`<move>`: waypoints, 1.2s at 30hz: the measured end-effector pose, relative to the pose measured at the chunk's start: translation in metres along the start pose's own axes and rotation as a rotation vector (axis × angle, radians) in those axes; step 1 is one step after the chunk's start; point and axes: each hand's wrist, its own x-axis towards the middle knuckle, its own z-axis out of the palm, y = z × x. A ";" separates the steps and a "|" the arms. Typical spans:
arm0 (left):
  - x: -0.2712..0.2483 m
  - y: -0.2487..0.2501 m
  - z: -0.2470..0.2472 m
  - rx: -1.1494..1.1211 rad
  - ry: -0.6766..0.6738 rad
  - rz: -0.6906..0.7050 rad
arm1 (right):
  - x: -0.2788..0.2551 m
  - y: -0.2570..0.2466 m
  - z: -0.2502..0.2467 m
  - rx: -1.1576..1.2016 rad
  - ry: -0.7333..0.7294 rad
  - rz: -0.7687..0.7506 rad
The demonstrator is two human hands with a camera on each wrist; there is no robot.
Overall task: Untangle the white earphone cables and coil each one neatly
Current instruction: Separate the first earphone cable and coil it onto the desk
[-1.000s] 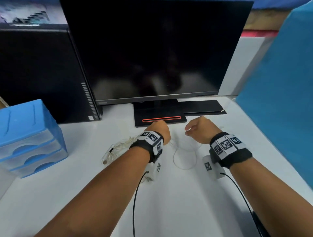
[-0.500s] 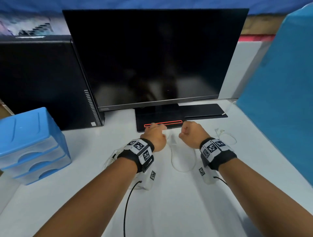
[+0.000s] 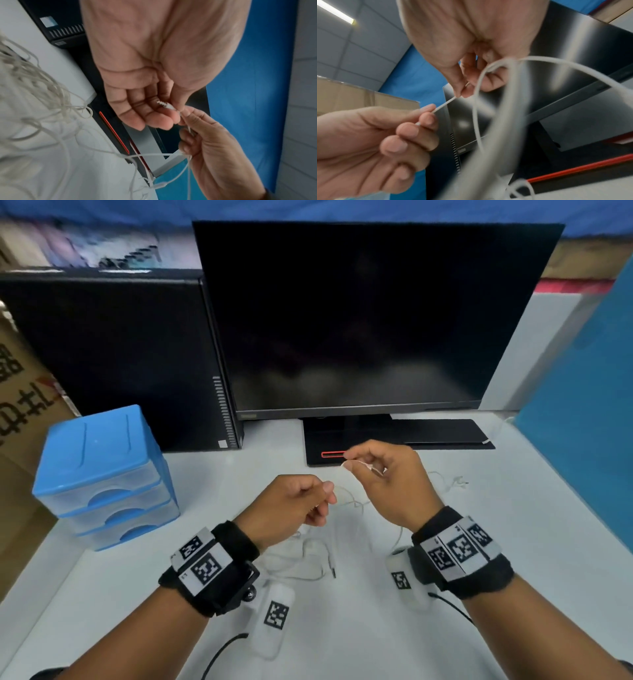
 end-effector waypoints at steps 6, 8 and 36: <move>-0.021 0.016 -0.026 -0.200 0.084 0.060 | 0.003 0.013 -0.028 -0.359 -0.227 0.022; -0.019 0.026 -0.043 -0.325 0.176 0.077 | 0.011 0.018 -0.048 -0.226 -0.211 0.150; -0.022 0.027 0.000 -0.637 0.058 -0.003 | -0.024 -0.015 0.014 0.442 -0.228 0.201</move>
